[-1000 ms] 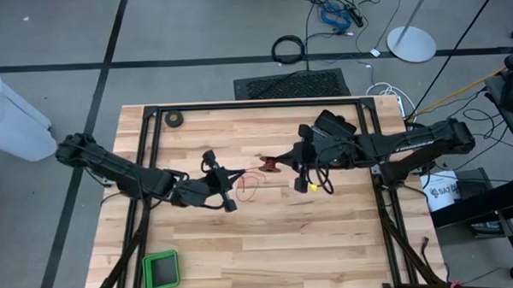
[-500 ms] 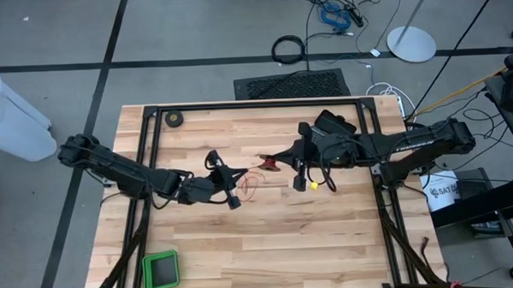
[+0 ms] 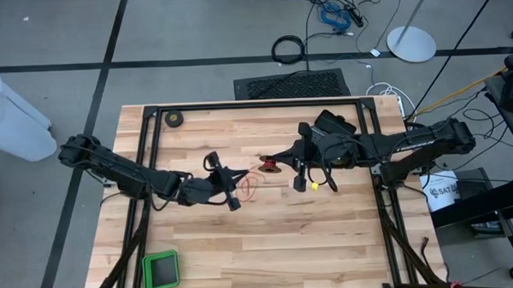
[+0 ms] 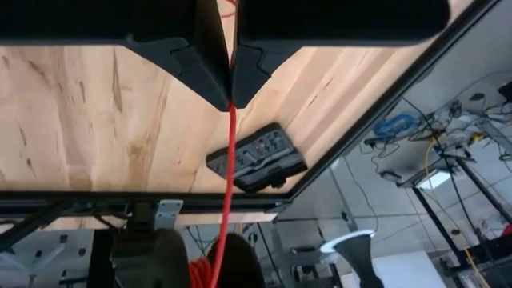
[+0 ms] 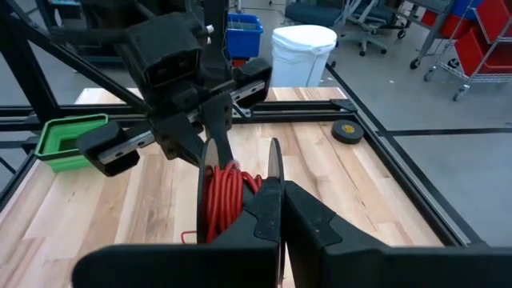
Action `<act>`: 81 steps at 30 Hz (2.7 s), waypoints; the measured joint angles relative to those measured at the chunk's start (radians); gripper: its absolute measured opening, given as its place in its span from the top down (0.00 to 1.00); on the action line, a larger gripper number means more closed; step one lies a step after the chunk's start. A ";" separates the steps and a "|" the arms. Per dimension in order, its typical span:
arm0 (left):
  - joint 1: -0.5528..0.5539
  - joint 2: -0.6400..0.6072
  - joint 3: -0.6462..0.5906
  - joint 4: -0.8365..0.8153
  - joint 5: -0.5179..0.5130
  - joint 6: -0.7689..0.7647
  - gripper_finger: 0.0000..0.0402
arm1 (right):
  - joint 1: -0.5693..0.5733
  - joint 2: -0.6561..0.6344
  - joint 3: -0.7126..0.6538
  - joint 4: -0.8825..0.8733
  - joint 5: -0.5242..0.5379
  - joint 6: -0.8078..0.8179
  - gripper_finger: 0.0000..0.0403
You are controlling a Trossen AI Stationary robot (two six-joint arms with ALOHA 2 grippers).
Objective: Coil cords
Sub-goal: Coil the red wire into the spool
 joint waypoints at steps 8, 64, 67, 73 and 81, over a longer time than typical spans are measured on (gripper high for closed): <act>-0.005 0.000 0.000 0.038 0.144 -0.044 0.86 | 0.000 0.000 0.000 0.013 0.000 -0.003 1.00; 0.115 0.034 -0.006 0.438 0.421 0.184 0.76 | 0.000 0.000 0.000 0.035 -0.030 -0.101 1.00; 0.120 0.045 -0.006 0.439 0.441 0.185 0.80 | 0.000 0.000 0.000 0.032 -0.031 -0.101 1.00; 0.124 0.047 -0.006 0.450 0.439 0.209 0.94 | 0.000 0.000 0.000 0.033 -0.030 -0.105 1.00; 0.131 0.047 -0.002 0.447 0.441 0.210 0.99 | 0.000 0.000 0.001 0.027 -0.030 -0.111 1.00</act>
